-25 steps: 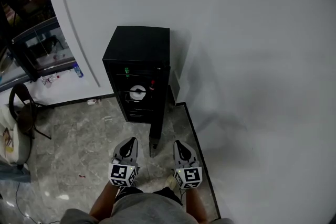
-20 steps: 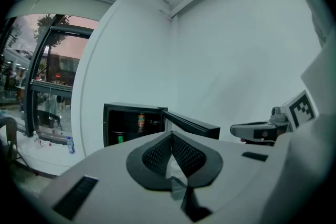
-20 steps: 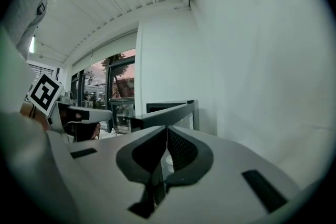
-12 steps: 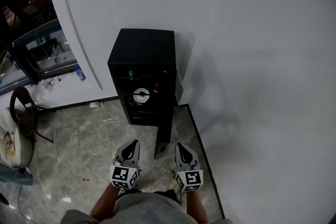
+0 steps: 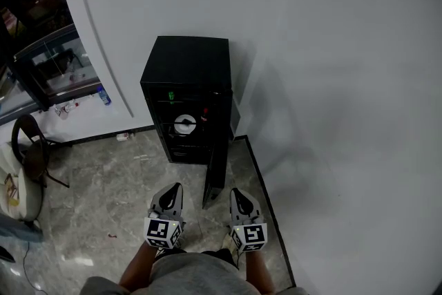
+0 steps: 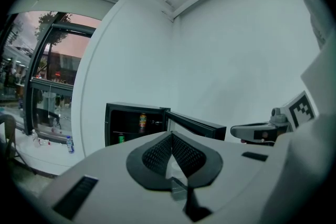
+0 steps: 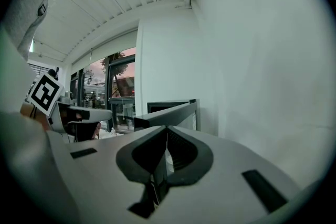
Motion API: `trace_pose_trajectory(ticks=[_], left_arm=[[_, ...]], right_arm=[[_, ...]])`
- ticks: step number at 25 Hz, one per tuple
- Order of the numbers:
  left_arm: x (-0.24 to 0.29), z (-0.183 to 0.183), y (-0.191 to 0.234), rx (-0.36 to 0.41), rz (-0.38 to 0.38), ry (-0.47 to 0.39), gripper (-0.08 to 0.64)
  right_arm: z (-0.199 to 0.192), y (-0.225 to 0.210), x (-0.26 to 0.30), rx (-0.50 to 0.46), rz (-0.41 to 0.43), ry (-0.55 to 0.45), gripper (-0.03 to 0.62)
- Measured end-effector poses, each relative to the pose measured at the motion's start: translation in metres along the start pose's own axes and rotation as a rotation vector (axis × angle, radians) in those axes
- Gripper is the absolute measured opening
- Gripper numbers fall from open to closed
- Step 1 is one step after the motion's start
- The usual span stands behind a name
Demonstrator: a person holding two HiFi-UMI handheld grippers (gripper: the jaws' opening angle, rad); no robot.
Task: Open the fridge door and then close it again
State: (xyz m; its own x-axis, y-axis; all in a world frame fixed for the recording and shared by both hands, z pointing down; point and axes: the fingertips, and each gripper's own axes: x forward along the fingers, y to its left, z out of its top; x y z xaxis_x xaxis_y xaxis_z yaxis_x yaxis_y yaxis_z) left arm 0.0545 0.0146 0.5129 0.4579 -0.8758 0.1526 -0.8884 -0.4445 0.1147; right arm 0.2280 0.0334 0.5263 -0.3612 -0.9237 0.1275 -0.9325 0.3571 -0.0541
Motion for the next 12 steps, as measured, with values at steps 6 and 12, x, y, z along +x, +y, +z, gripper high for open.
trace_pose_trajectory(ticks=[6, 12], left_arm=[[0.0015, -0.0022, -0.0015, 0.007, 0.0, 0.006, 0.005], [0.0034, -0.0104, 0.0, 0.003, 0.007, 0.03, 0.005]], right_arm=[[-0.0004, -0.0029, 0.0006, 0.0, 0.001, 0.005, 0.025], [-0.0077, 0.0019, 0.0018, -0.011, 0.041, 0.022, 0.025]])
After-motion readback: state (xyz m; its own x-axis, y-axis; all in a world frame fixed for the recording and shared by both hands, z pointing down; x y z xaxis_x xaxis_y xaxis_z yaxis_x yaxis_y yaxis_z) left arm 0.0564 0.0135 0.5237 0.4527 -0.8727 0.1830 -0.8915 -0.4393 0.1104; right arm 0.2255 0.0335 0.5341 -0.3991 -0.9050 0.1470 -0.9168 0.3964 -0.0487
